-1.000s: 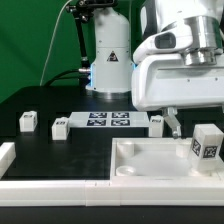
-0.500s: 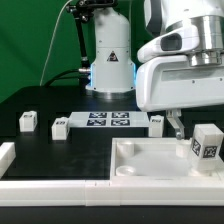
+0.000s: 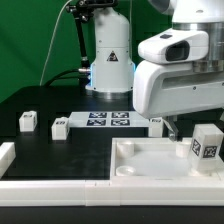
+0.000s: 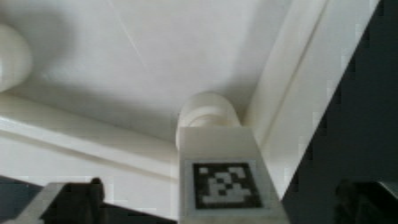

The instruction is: Assemble one leg

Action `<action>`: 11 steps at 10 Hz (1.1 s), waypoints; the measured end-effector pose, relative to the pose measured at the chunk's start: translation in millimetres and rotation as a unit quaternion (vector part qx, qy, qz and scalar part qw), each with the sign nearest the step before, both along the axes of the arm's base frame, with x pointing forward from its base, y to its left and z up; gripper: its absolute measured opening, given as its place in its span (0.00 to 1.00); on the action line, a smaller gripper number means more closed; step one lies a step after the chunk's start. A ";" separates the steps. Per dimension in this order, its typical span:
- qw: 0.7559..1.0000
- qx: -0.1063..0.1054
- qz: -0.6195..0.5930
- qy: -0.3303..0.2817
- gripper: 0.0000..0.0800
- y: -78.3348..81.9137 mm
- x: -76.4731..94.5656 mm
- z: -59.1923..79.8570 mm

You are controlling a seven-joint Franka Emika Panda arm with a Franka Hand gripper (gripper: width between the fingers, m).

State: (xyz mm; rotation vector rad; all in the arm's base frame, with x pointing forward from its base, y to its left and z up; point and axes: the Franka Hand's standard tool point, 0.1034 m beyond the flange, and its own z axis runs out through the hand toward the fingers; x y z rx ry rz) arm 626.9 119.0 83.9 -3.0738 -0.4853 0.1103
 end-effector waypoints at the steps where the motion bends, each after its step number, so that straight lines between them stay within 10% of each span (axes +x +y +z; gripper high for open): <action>1: 1.000 0.001 -0.001 -0.010 0.81 -0.4 3.7 0.0; 10: 1.000 0.002 -0.004 -0.014 0.80 1.2 19.0 2.0; 11: 1.000 0.002 -0.004 -0.014 0.59 1.2 19.0 1.9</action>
Offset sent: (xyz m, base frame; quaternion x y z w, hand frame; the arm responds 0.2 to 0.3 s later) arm 0.0170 -0.0002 -0.0032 0.0006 0.0056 -0.0028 1.0000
